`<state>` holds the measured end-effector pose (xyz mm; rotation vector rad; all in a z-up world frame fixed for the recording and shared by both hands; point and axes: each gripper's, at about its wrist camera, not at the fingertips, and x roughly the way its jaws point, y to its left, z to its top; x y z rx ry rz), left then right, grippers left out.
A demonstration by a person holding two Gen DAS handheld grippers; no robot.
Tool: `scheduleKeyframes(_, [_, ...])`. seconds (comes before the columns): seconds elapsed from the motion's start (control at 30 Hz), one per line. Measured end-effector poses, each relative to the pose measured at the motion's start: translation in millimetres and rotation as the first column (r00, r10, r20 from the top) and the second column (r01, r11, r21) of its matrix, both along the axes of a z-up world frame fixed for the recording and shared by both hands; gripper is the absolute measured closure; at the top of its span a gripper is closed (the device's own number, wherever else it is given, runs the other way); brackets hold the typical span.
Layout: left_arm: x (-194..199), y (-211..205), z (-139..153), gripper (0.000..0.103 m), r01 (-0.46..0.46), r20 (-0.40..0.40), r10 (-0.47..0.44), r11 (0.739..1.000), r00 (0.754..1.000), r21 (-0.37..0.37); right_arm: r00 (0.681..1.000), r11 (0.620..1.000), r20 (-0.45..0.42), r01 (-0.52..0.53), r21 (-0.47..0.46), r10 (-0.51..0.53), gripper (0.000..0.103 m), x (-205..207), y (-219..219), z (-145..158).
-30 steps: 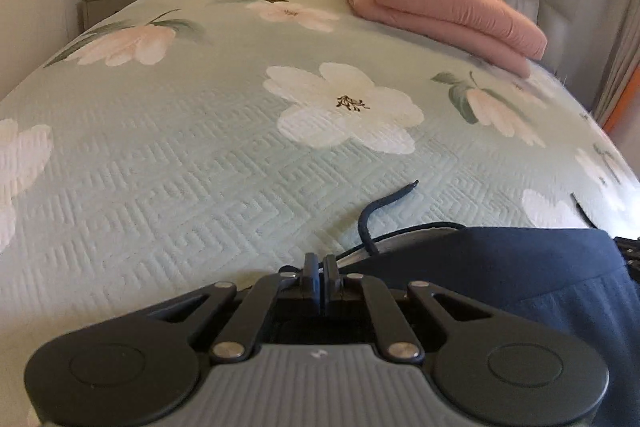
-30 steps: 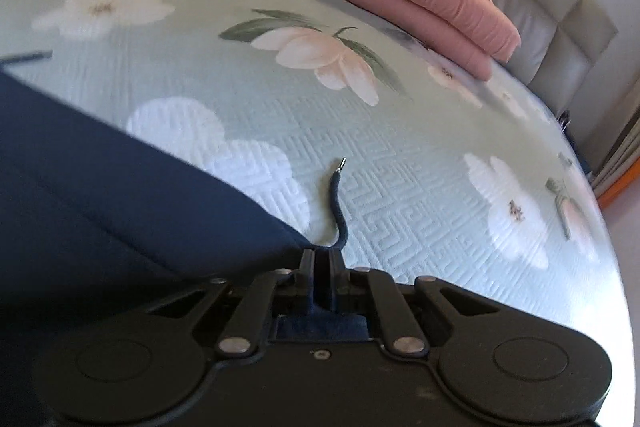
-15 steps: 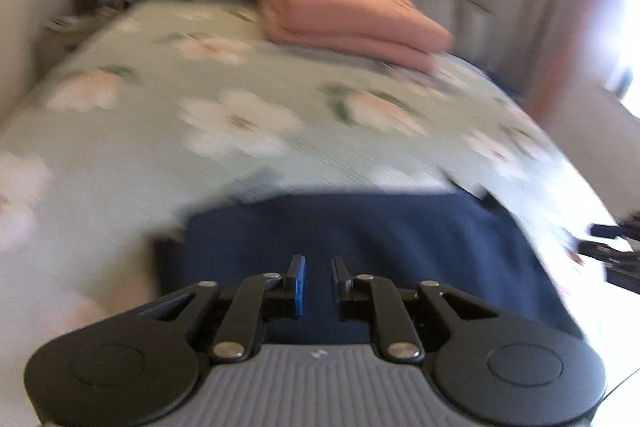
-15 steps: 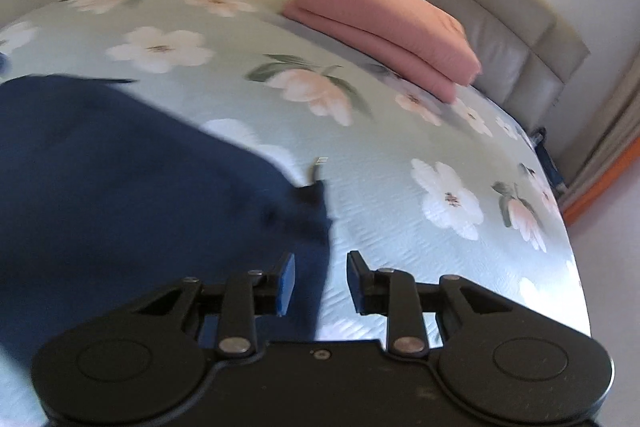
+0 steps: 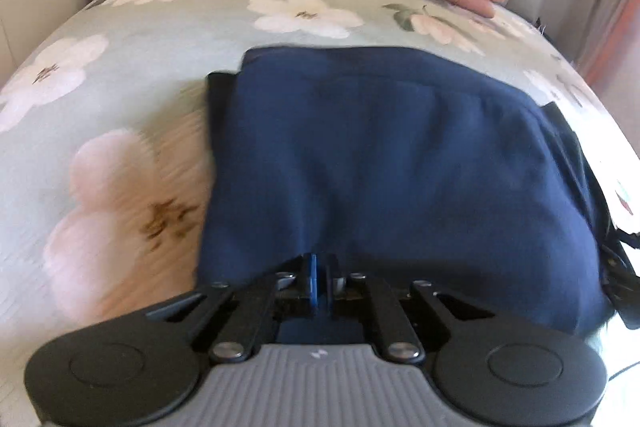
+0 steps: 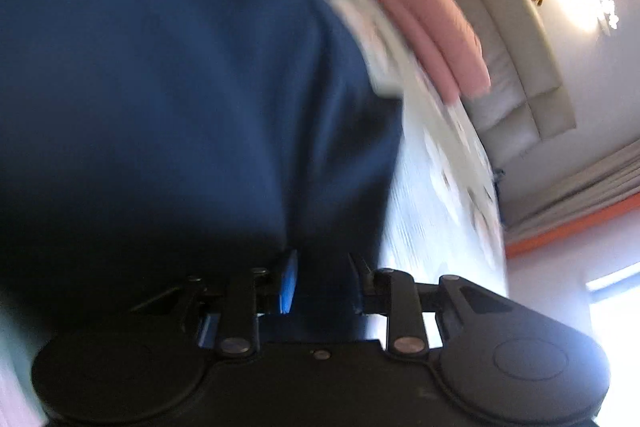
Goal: Fold large clothes
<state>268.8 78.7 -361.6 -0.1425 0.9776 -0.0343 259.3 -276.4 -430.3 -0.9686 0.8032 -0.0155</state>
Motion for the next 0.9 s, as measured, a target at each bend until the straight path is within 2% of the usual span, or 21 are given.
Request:
scheduleKeyframes(0.1, [-19.3,-7.9,10.5,0.086,0.025,-0.004,-0.025,0.995,1.0,0.093,0.997,0.997,-0.025,0.072,0.04,-0.071,0.071,-9.4,-14.8,15.7])
scheduleKeyframes(0.17, [-30.0,-16.7,18.2,0.082,0.055,0.016,-0.056,0.996,0.998,0.076,0.996,0.991,0.004,0.089,0.101,-0.09,0.071,-13.3,-8.7,33.4])
scheduleKeyframes(0.2, [-36.7,-24.6,19.7,0.078,0.065,0.018,-0.067,0.994,0.998,0.088,0.997,0.987,0.019,0.07,0.142,-0.074,0.067,-15.4,-1.5,41.2])
scheduleKeyframes(0.23, [-40.4,-30.3,18.1,0.075,0.068,0.005,-0.069,0.991,0.998,0.116,0.999,0.985,0.031,0.034,0.17,-0.04,0.055,-18.8,8.4,45.7])
scheduleKeyframes(0.3, [-46.7,-34.6,5.0,0.073,0.053,-0.069,-0.041,0.982,0.997,0.184,1.0,0.985,0.011,-0.013,0.173,0.011,0.041,-25.7,25.9,40.5])
scheduleKeyframes(0.33, [-48.4,-30.5,-1.8,0.073,0.031,-0.097,-0.014,0.983,0.995,0.179,0.999,0.987,-0.033,-0.005,0.161,0.01,0.042,-27.0,29.0,30.9])
scheduleKeyframes(0.37, [-51.9,-22.4,-4.5,0.073,0.012,-0.105,0.003,0.99,0.994,0.142,0.997,0.989,-0.078,0.019,0.147,-0.007,0.046,-26.7,27.7,20.5])
scheduleKeyframes(0.4, [-55.0,-14.4,-2.5,0.073,-0.004,-0.104,0.016,0.994,0.994,0.107,0.997,0.989,-0.075,0.028,0.148,-0.017,0.049,-29.5,23.5,16.3])
scheduleKeyframes(0.47, [-60.8,1.1,9.0,0.074,-0.025,-0.101,0.032,0.997,0.994,0.068,0.996,0.987,-0.076,0.052,0.153,-0.041,0.048,-32.6,17.4,23.8])
scheduleKeyframes(0.53, [-65.9,14.6,20.7,0.073,-0.032,-0.079,0.037,0.997,0.996,0.068,0.993,0.974,-0.086,0.098,0.206,-0.082,0.048,-37.3,8.3,35.9])
scheduleKeyframes(0.57, [-65.7,21.6,26.1,0.068,-0.039,-0.074,0.044,0.997,0.996,0.064,0.991,0.967,-0.092,0.112,0.231,-0.093,0.048,-39.7,5.5,40.9])
scheduleKeyframes(0.63, [-59.9,37.3,34.5,0.048,-0.057,-0.067,0.058,0.998,0.996,0.026,0.989,0.955,-0.097,0.134,0.264,-0.112,0.048,-46.0,3.7,51.3])
scheduleKeyframes(0.67, [-54.5,45.9,35.7,0.031,-0.067,-0.076,0.067,0.998,0.995,0.0,0.988,0.951,-0.097,0.139,0.276,-0.116,0.047,-49.4,5.0,55.3])
scheduleKeyframes(0.7, [-46.2,54.2,33.7,0.022,-0.075,-0.097,0.071,0.996,0.993,-0.038,0.989,0.948,-0.095,0.14,0.285,-0.117,0.047,-56.0,4.1,58.0])
scheduleKeyframes(0.73, [-42.0,64.5,30.7,0.023,-0.089,-0.111,0.08,0.992,0.991,-0.085,0.99,0.947,-0.089,0.131,0.293,-0.109,0.046,-60.7,7.9,61.5])
scheduleKeyframes(0.83, [-24.2,96.6,11.3,0.023,-0.089,-0.159,0.045,0.957,0.986,-0.276,0.995,0.952,-0.078,0.084,0.296,-0.063,0.041,-66.5,17.5,66.6])
scheduleKeyframes(0.9, [-14.1,111.6,-10.0,0.021,-0.069,-0.207,-0.023,0.902,0.978,-0.427,0.996,0.958,-0.08,0.063,0.281,-0.042,0.039,-72.3,25.1,62.0])
